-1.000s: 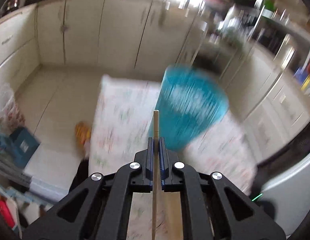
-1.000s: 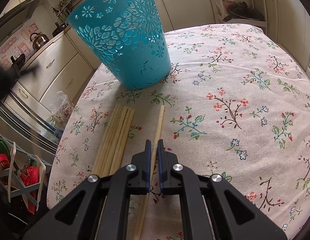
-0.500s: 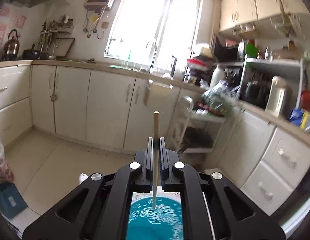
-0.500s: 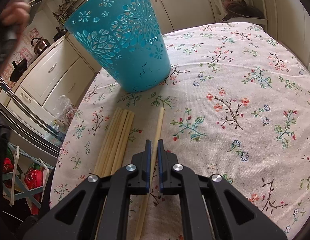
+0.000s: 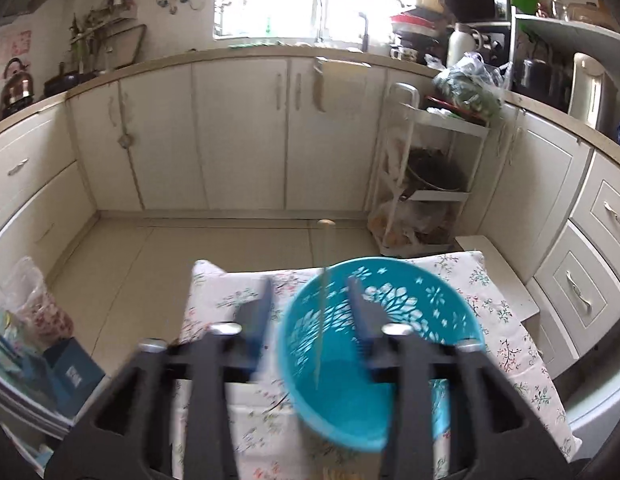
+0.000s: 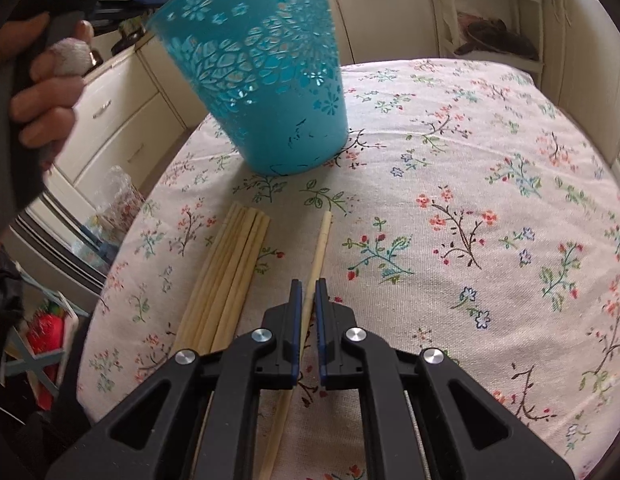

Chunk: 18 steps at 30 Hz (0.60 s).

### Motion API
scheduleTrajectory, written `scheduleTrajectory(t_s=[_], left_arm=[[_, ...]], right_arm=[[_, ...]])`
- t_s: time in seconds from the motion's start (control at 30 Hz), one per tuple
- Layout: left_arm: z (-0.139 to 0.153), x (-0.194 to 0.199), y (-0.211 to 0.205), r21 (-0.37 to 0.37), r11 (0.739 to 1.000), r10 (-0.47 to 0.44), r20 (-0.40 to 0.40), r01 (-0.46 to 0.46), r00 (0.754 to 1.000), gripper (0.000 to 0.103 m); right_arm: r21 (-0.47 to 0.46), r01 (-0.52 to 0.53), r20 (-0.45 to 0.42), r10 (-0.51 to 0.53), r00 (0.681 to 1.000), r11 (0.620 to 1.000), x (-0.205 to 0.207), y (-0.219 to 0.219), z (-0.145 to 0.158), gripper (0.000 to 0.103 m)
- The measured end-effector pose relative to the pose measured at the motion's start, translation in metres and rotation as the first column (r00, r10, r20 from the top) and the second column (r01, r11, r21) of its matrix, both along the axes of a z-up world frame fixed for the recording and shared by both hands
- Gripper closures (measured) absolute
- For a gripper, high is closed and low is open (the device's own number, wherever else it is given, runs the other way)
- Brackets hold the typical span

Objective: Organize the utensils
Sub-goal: 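Move the stick over the teal basket and open the left tool, then grasp one wooden stick with the right tool and lift it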

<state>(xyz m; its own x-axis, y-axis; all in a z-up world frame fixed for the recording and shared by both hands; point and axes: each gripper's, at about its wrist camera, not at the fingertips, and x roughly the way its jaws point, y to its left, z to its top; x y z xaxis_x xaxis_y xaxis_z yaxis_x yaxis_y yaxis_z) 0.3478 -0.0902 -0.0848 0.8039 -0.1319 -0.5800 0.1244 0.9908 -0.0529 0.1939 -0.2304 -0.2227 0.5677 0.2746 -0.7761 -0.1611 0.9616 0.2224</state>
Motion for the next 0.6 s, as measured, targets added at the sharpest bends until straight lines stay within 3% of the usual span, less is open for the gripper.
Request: scheduleTrajectory(t_s=[0.1, 0.27, 0.43, 0.6], left_arm=[[0.004, -0.023, 0.018, -0.029, 0.999, 0.025, 0.000, -0.025, 1.000, 0.044], [-0.001, -0.069, 0.065, -0.107, 0.992, 0.066, -0.042, -0.071, 0.997, 0.036], [-0.026, -0.105, 0.103, -0.129, 0.985, 0.098, -0.113, -0.112, 0.989, 0.034], [-0.054, -0.127, 0.125, -0.145, 0.980, 0.108, -0.196, -0.138, 0.975, 0.034]], right_arm=[[-0.019, -0.007, 0.009, 0.007, 1.000, 1.000, -0.001, 0.001, 0.000, 0.096], [0.137, 0.027, -0.015, -0.026, 1.000, 0.990, -0.007, -0.020, 0.009, 0.098], [0.318, 0.044, 0.106, -0.082, 0.991, 0.947, -0.023, -0.048, 0.063, 0.098], [0.404, -0.024, 0.271, -0.095, 0.958, 0.914, -0.016, -0.052, 0.131, 0.099]])
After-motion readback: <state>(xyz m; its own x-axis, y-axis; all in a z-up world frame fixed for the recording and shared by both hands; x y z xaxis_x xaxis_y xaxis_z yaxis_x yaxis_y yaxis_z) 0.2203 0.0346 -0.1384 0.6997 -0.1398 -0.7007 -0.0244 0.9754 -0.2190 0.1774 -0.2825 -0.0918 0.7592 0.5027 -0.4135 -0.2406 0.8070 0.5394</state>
